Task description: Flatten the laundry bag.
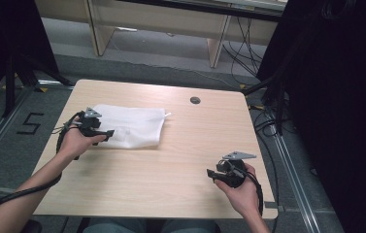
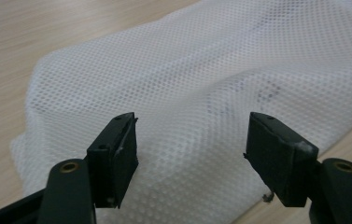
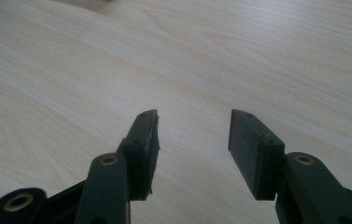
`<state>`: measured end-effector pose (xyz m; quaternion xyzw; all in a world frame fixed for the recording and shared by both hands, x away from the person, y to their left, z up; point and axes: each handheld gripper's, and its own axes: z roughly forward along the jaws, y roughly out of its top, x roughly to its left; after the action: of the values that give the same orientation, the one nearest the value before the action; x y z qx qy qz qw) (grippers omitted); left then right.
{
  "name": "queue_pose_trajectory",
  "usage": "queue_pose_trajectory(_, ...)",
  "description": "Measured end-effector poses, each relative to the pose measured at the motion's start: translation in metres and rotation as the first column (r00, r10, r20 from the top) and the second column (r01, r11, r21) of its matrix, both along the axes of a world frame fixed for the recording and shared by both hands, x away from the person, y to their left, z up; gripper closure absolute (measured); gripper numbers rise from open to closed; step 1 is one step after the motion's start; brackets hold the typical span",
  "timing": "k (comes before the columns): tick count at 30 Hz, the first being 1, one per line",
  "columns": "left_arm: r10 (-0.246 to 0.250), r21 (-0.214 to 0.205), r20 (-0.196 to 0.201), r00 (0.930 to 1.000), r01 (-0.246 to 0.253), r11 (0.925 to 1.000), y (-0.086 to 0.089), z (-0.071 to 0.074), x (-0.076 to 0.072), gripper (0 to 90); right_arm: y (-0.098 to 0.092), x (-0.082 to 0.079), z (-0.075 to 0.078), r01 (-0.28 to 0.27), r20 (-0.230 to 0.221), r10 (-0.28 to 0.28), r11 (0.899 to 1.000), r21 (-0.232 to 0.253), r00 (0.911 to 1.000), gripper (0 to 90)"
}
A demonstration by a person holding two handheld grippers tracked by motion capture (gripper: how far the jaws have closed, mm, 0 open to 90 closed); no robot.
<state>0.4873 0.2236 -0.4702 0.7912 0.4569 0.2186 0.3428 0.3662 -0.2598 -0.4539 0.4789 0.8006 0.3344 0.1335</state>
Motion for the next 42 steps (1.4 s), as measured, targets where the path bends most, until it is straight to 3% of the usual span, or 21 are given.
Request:
queue_pose_trajectory(1,0.016,-0.001,0.008,0.9998,-0.016,0.9999,0.004,-0.001,0.000,33.4,0.001,-0.002,0.000,0.021,-0.029,-0.021,1.000,0.006,0.9994,53.6)
queue_pose_trajectory(4,0.038,-0.024,0.022,0.9990,-0.037,0.9990,0.007,0.000,0.001,33.5,0.002,-0.002,0.000,0.023,-0.029,-0.023,1.000,0.009,0.9993,53.4)
queue_pose_trajectory(6,0.057,-0.003,0.040,0.9976,-0.057,0.9984,0.013,0.003,0.002,33.4,0.001,-0.001,-0.002,0.012,-0.014,-0.012,1.000,-0.002,0.9998,53.0)
queue_pose_trajectory(7,0.068,0.009,0.044,0.9967,-0.069,0.9976,0.016,0.004,0.003,33.3,0.004,-0.001,-0.004,0.034,0.001,-0.034,0.999,0.030,0.9994,53.1)
queue_pose_trajectory(8,0.068,0.009,0.044,0.9967,-0.069,0.9976,0.016,0.004,0.003,32.9,0.004,-0.001,-0.004,0.034,0.001,-0.034,0.999,0.030,0.9994,53.1)
queue_pose_trajectory(9,0.081,0.015,0.045,0.9956,-0.082,0.9965,0.018,0.005,0.004,32.9,0.002,-0.001,-0.002,0.015,-0.032,-0.014,1.000,0.012,0.9994,53.0)
queue_pose_trajectory(10,0.100,0.009,0.050,0.9937,-0.101,0.9949,0.020,0.005,0.006,32.9,0.003,-0.002,-0.001,0.019,-0.035,-0.018,1.000,0.003,0.9992,53.0)
queue_pose_trajectory(13,0.137,-0.004,0.045,0.9896,-0.137,0.9906,0.029,0.006,0.009,32.9,0.001,-0.001,-0.001,-0.002,-0.057,0.003,1.000,0.016,0.9984,52.8)
queue_pose_trajectory(14,0.156,-0.009,0.034,0.9871,-0.156,0.9877,0.033,0.004,0.010,32.9,0.002,0.000,-0.005,0.015,0.012,-0.016,1.000,0.017,0.9998,52.7)
queue_pose_trajectory(18,0.177,-0.020,0.002,0.9843,-0.177,0.9841,0.038,-0.002,0.012,33.0,0.000,0.000,-0.003,0.006,-0.006,-0.006,1.000,-0.003,1.0000,52.5)
queue_pose_trajectory(20,0.192,-0.005,-0.016,0.9812,-0.192,0.9813,0.040,-0.008,0.015,33.6,0.001,0.000,-0.003,0.002,-0.019,-0.002,1.000,-0.006,0.9998,52.2)
queue_pose_trajectory(25,0.190,-0.014,-0.045,0.9808,-0.191,0.9816,0.039,-0.016,0.017,38.5,0.002,0.000,-0.004,0.001,-0.020,-0.001,1.000,-0.003,0.9998,52.1)
queue_pose_trajectory(28,0.176,-0.009,-0.057,0.9828,-0.176,0.9843,0.038,-0.022,0.019,42.5,0.004,0.001,-0.008,0.011,0.016,-0.011,1.000,0.028,0.9998,52.0)
queue_pose_trajectory(30,0.178,-0.010,-0.071,0.9816,-0.179,0.9839,0.038,-0.026,0.020,49.8,0.004,0.001,-0.008,0.009,0.020,-0.009,1.000,0.030,0.9998,51.9)
queue_pose_trajectory(31,0.158,-0.002,-0.080,0.9843,-0.158,0.9874,0.039,-0.029,0.021,52.5,0.004,0.001,-0.008,0.009,0.019,-0.010,1.000,0.030,0.9998,51.8)
queue_pose_trajectory(35,0.140,0.016,-0.069,0.9877,-0.139,0.9901,0.040,-0.034,0.021,61.6,0.005,-0.001,-0.008,0.025,-0.003,-0.025,0.999,0.038,0.9997,51.8)
queue_pose_trajectory(42,0.097,0.071,-0.064,0.9932,-0.093,0.9931,0.036,-0.036,0.022,74.2,0.005,0.000,-0.008,0.018,0.004,-0.018,0.999,0.029,0.9998,51.8)
